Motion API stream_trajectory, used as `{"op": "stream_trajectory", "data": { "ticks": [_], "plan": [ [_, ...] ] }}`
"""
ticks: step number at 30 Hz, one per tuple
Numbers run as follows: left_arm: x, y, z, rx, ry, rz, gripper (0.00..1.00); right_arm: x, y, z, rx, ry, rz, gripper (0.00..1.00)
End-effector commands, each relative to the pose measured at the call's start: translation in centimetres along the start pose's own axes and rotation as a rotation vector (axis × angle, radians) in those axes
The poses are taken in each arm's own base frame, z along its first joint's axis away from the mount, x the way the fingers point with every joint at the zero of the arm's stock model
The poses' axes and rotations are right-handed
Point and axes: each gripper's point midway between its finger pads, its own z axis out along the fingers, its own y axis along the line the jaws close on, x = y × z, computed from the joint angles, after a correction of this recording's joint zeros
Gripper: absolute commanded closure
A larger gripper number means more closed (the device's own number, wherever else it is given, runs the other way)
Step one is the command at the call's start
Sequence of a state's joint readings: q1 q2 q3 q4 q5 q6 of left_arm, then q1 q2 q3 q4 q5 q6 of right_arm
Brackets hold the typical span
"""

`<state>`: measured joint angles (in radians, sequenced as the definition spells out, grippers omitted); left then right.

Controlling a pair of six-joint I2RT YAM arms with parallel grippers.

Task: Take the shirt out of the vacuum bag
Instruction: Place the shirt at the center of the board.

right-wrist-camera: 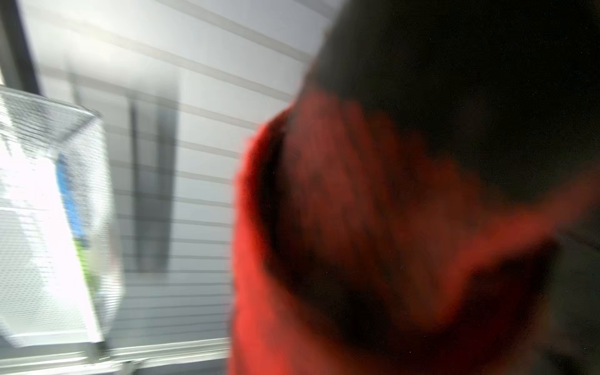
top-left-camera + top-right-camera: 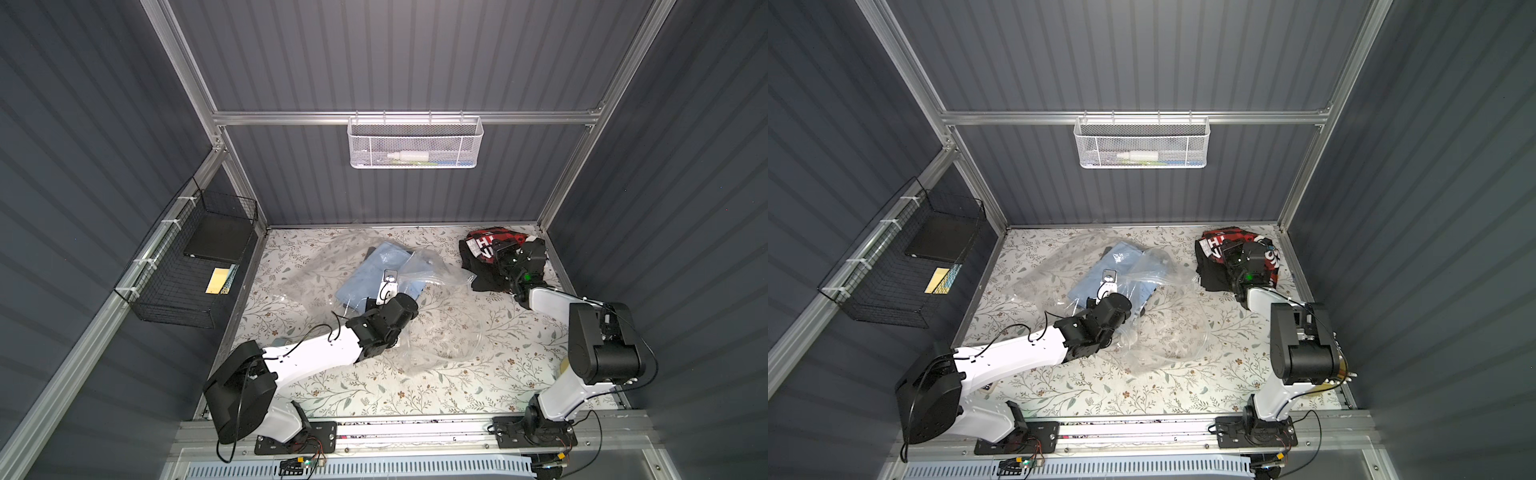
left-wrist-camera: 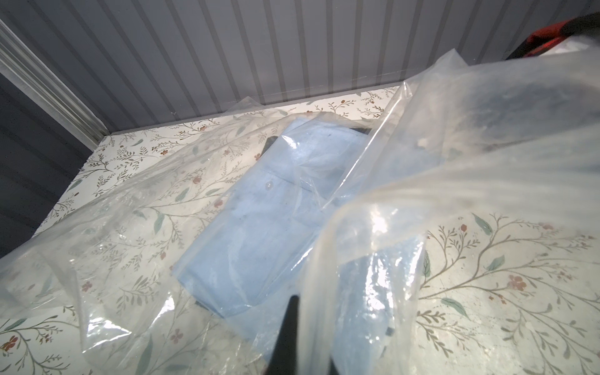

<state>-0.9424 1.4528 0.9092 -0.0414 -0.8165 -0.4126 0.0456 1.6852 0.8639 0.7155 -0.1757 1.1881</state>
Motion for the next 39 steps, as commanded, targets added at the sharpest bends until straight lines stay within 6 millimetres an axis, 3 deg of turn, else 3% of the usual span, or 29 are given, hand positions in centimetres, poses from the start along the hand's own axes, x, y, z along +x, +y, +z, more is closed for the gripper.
{"op": "stream_trajectory", "data": {
  "ticks": [1,6,17,21,23,26,28,33,35,39],
  "plan": [
    [-1.2,1.1,-0.8,-0.021,-0.017,-0.001,1.0,0.7,2.1,-0.4,-0.124,0.043,0.094,1.0],
    [-1.5,0.9,-0.8,-0.015,-0.019,0.003,1.0,1.9,-0.5,-1.2,-0.058,0.05,0.082,1.0],
    [-1.4,0.6,-0.7,-0.004,-0.017,0.011,1.0,4.8,-9.3,-3.0,0.089,0.067,0.099,1.0],
    [-1.3,0.6,-0.6,-0.003,-0.013,0.017,1.0,5.4,-11.1,-3.0,0.133,0.084,0.066,1.0],
    [-1.1,0.5,-0.6,-0.001,-0.01,0.019,1.0,5.7,-11.8,-2.9,0.149,0.096,0.056,0.91],
    [-0.9,0.4,-0.5,-0.002,-0.005,0.024,1.0,5.8,-11.7,-3.0,0.145,0.103,0.034,0.64],
    [-0.9,0.4,-0.4,-0.003,-0.005,0.024,1.0,5.9,-11.2,-3.1,0.14,0.116,0.012,0.52],
    [-1.0,0.3,-0.4,-0.002,-0.007,0.025,1.0,4.5,-8.8,-4.5,0.193,0.092,-0.104,0.42],
    [-1.0,0.2,-0.4,0.0,-0.008,0.025,1.0,3.6,-7.5,-5.8,0.21,0.058,-0.162,0.39],
    [-1.1,0.0,-0.2,0.007,-0.009,0.02,1.0,2.6,-6.5,-8.4,0.276,0.027,-0.199,0.34]
  ]
}}
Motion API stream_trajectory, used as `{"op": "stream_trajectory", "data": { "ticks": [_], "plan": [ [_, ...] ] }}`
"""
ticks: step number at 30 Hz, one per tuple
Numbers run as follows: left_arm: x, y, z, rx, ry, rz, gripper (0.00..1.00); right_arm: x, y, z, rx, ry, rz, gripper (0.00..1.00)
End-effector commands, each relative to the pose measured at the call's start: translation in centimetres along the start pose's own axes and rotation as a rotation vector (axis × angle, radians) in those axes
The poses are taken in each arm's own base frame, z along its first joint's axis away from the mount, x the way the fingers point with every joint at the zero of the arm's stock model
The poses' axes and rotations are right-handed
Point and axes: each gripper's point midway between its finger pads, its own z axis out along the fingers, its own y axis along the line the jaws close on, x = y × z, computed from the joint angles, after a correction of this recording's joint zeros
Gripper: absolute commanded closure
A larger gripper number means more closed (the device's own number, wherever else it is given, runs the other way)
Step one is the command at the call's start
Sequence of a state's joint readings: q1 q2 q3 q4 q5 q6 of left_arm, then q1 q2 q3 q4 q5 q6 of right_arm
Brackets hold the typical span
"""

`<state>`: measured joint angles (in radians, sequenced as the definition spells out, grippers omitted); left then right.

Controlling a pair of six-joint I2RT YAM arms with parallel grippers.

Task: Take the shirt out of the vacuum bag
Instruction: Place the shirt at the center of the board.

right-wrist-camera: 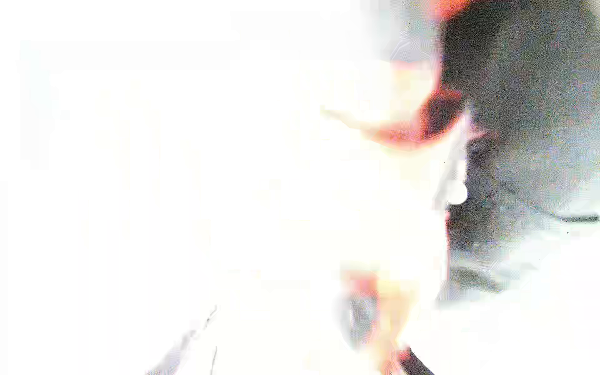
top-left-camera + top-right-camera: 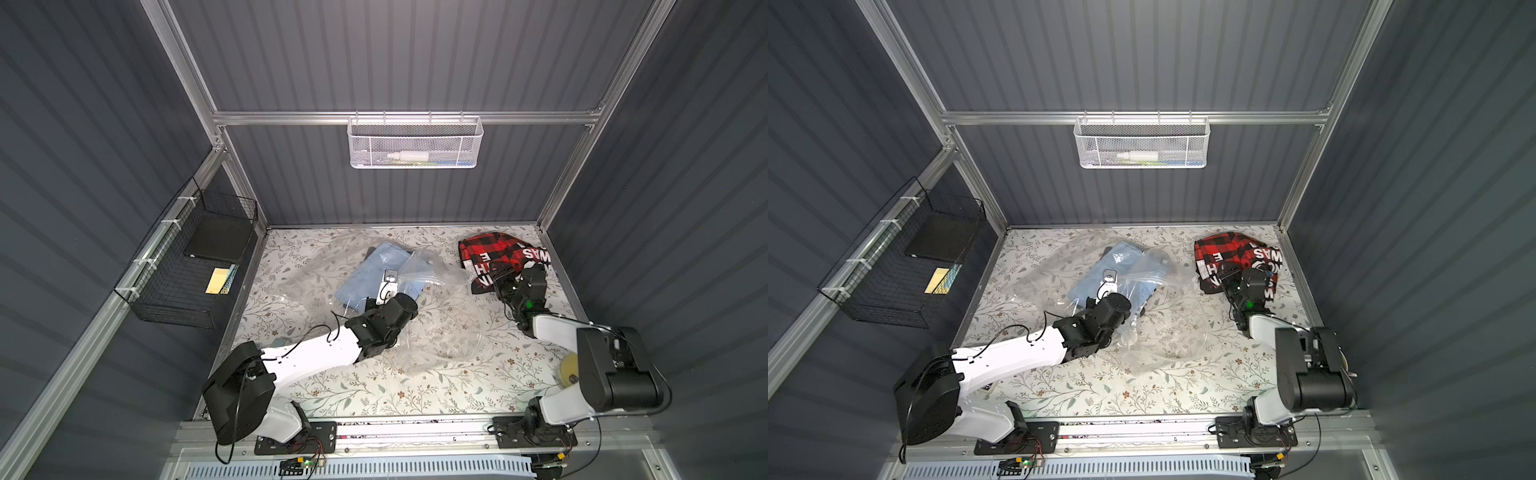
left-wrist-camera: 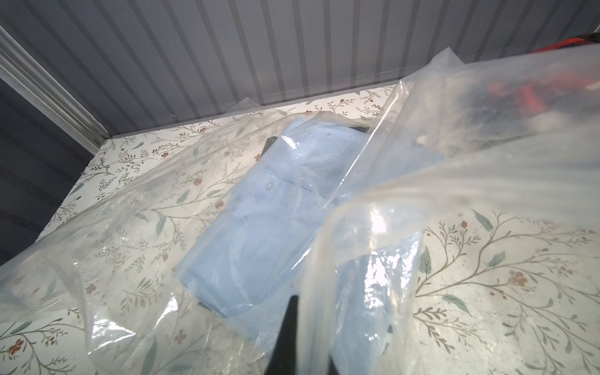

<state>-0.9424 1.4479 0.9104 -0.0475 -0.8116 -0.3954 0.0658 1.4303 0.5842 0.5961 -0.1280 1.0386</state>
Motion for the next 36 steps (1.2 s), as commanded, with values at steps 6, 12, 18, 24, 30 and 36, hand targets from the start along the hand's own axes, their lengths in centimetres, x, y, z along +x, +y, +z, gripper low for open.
{"op": "stream_trajectory", "data": {
  "ticks": [6,12,18,24,30,36],
  "plan": [
    [-1.3,-0.3,0.0,0.005,-0.012,0.015,1.0,0.0,0.2,-4.6,0.071,-0.01,-0.071,0.26],
    [-1.6,-0.7,0.0,0.016,-0.012,0.012,1.0,-2.4,4.8,-4.3,0.01,-0.05,-0.094,0.25],
    [-1.6,-0.5,-0.2,0.019,-0.006,-0.009,1.0,-6.9,9.6,-0.3,-0.043,-0.111,-0.159,0.23],
    [-1.4,0.2,-0.7,0.015,-0.006,-0.019,1.0,-8.9,1.7,5.9,0.173,-0.153,-0.145,0.24],
    [-1.1,0.5,-0.8,0.01,0.0,-0.011,1.0,-5.6,-6.4,8.7,0.281,-0.042,-0.064,0.27],
    [-1.1,0.2,-0.6,0.015,0.004,-0.009,1.0,-3.4,-6.9,9.2,0.259,0.016,-0.077,0.29]
  ]
}}
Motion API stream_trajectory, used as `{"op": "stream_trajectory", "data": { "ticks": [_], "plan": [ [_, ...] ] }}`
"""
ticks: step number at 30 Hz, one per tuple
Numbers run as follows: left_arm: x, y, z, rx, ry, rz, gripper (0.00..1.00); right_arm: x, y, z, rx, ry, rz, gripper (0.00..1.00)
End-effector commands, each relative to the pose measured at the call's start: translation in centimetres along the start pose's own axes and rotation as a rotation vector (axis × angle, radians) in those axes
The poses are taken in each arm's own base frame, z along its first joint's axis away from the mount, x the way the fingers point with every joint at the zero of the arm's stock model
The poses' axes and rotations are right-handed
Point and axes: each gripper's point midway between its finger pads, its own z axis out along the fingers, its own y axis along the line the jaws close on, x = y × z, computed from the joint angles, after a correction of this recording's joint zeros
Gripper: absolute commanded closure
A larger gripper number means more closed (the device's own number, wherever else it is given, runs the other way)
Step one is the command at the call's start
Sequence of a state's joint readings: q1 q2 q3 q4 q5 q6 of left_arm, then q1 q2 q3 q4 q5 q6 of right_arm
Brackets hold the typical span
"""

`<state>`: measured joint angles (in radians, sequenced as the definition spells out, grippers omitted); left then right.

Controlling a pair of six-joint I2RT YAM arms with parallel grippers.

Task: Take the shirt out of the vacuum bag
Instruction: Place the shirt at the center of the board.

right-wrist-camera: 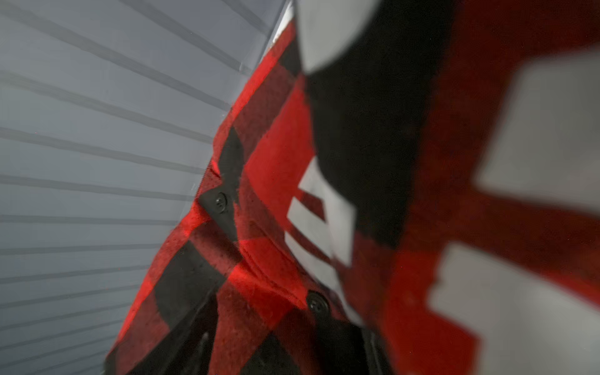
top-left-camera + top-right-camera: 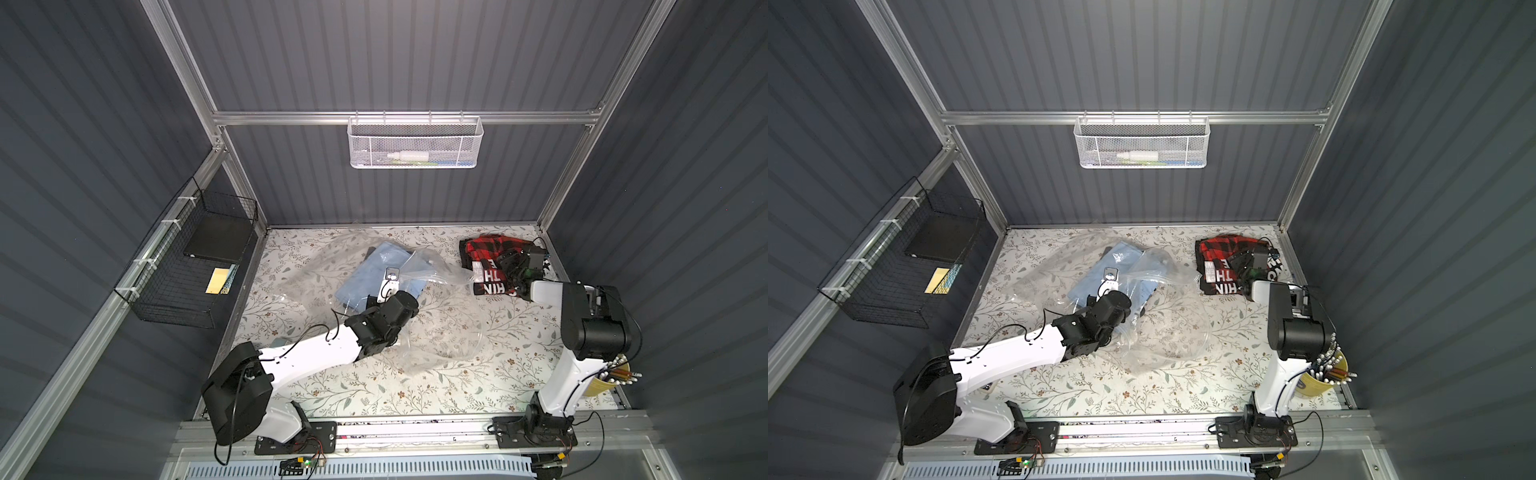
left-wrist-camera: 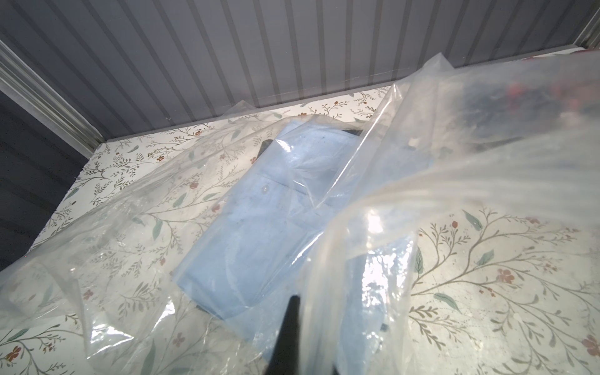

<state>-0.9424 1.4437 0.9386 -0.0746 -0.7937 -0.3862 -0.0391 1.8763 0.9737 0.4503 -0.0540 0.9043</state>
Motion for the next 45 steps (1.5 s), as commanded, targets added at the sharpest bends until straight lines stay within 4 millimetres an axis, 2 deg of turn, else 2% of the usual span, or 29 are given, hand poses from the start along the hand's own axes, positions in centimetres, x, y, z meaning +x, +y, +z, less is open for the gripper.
{"op": "stream_trajectory", "data": {
  "ticks": [1,5,9,12,15,17,18,23,25,29,33,40,45],
  "plan": [
    [-0.3,0.4,-0.3,-0.002,0.0,-0.015,1.0,1.9,0.5,-0.9,-0.014,0.043,-0.03,0.28],
    [-0.3,0.3,-0.2,0.0,0.0,-0.02,1.0,0.1,4.7,-4.7,-0.095,-0.018,-0.07,0.28],
    [-0.8,0.1,-0.3,0.011,-0.012,-0.042,1.0,-1.8,9.6,-9.9,-0.168,-0.122,-0.144,0.27],
    [-1.1,-0.1,-0.4,0.019,-0.018,-0.049,1.0,-1.6,13.4,-13.7,-0.216,-0.166,-0.231,0.26],
    [-1.2,-0.1,-0.4,0.022,-0.023,-0.055,1.0,-0.4,15.7,-17.1,-0.273,-0.175,-0.272,0.26],
    [-1.3,-0.2,-0.4,0.028,-0.023,-0.062,1.0,0.8,16.3,-18.8,-0.31,-0.165,-0.285,0.26],
    [-1.3,-0.3,-0.5,0.035,-0.024,-0.066,1.0,1.2,17.0,-20.7,-0.352,-0.165,-0.288,0.26],
    [-1.5,-0.3,-0.6,0.046,-0.032,-0.078,1.0,5.8,18.7,-25.5,-0.45,-0.096,-0.379,0.26],
    [-1.7,-0.4,-0.6,0.048,-0.036,-0.082,1.0,7.7,18.6,-26.9,-0.468,-0.059,-0.408,0.26],
    [-2.0,-0.6,-0.7,0.062,-0.043,-0.092,1.0,11.1,17.6,-28.3,-0.506,0.026,-0.426,0.27],
    [-2.4,-0.7,-0.8,0.067,-0.048,-0.105,1.0,15.1,16.5,-28.4,-0.519,0.108,-0.455,0.27],
    [-2.6,-0.5,-1.1,0.07,-0.045,-0.113,1.0,19.2,15.3,-26.8,-0.516,0.213,-0.446,0.29],
    [-3.0,-0.3,-1.3,0.061,-0.044,-0.115,1.0,21.8,15.5,-25.4,-0.526,0.291,-0.456,0.3]
  ]
}}
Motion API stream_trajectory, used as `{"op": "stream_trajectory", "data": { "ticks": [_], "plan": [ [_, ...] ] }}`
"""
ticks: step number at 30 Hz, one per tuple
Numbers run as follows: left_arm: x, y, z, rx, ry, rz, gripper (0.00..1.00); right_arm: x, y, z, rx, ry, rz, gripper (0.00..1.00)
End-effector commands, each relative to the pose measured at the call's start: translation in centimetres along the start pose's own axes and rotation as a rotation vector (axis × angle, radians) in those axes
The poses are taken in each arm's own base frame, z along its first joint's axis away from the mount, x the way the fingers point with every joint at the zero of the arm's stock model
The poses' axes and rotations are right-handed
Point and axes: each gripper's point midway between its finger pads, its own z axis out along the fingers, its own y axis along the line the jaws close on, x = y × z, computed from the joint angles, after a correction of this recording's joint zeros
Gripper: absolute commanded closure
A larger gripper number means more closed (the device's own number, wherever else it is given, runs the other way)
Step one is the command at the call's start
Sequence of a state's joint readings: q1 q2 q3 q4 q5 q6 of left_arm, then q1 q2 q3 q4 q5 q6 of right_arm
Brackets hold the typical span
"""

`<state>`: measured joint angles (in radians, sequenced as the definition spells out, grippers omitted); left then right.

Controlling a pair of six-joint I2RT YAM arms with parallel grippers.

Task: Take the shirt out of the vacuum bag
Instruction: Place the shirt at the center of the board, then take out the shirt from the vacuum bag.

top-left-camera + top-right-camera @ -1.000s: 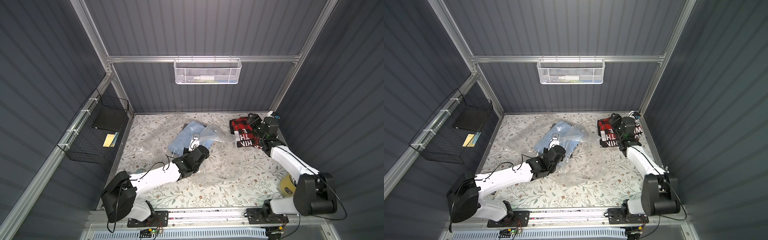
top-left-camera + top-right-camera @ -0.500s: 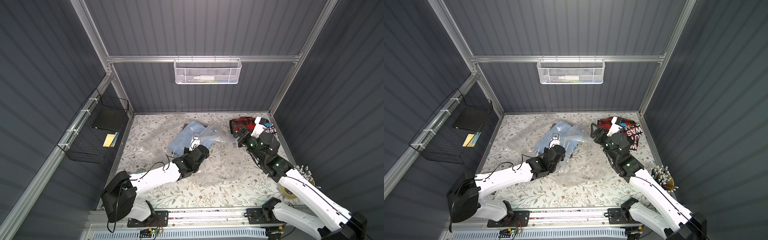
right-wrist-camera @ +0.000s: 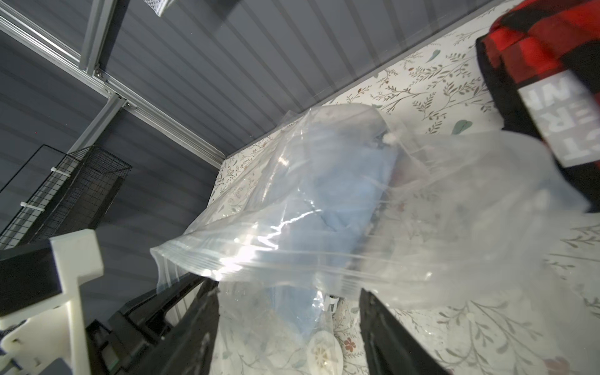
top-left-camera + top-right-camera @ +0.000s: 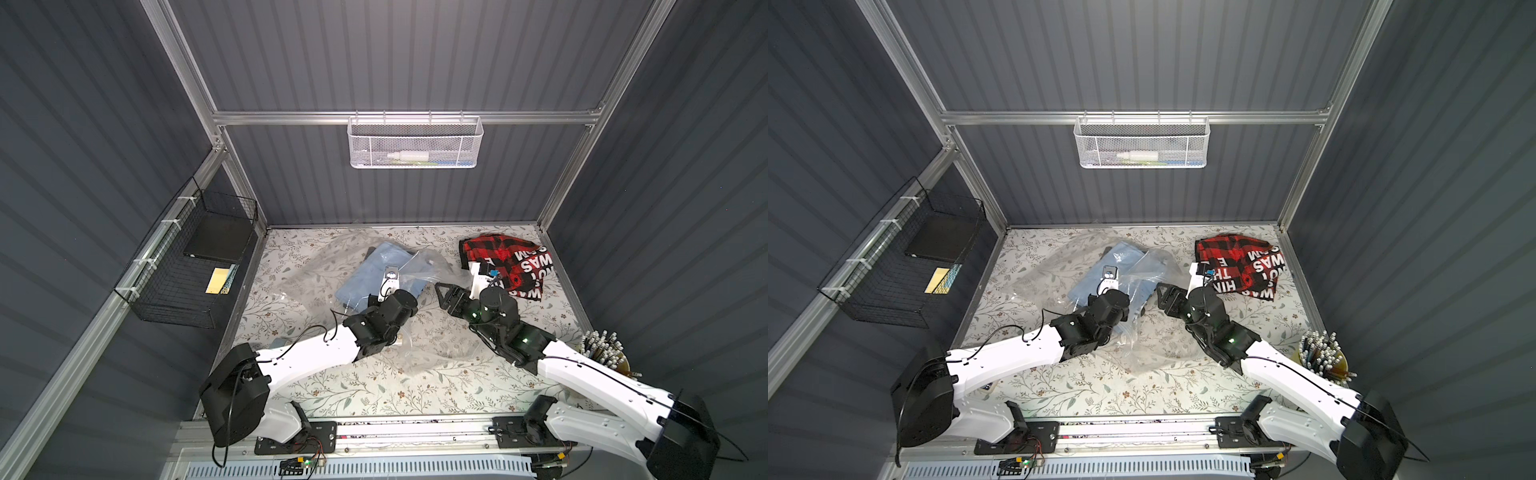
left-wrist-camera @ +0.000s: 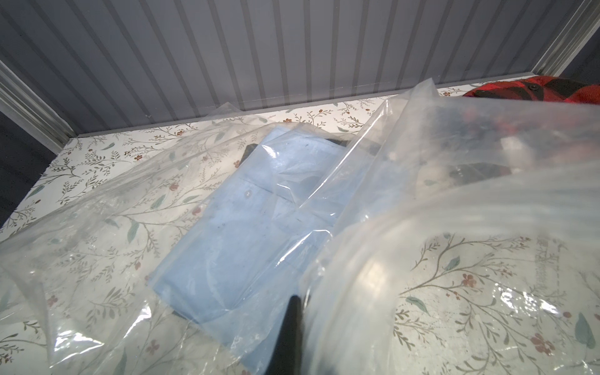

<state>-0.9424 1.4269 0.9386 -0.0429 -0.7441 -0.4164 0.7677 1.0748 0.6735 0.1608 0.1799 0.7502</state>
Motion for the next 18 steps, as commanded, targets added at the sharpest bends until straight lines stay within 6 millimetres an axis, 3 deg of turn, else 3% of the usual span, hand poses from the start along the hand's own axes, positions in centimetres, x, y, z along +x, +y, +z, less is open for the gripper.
{"op": "stream_trajectory", "data": {
  "ticks": [1,8,14,18],
  "plan": [
    [-2.4,0.4,-0.9,-0.001,-0.033,-0.049,1.0,1.0,1.0,1.3,-0.051,0.034,0.022,0.3],
    [-2.6,0.6,-1.2,-0.005,-0.034,-0.048,1.0,3.2,0.9,4.2,-0.064,0.096,0.045,0.31],
    [-2.8,0.7,-1.4,-0.009,-0.036,-0.047,1.0,2.9,0.9,3.0,-0.04,0.018,0.018,0.33],
    [-3.4,0.4,-1.3,-0.002,-0.045,-0.046,1.0,5.8,-1.0,4.9,0.033,0.11,-0.004,0.33]
  ]
}}
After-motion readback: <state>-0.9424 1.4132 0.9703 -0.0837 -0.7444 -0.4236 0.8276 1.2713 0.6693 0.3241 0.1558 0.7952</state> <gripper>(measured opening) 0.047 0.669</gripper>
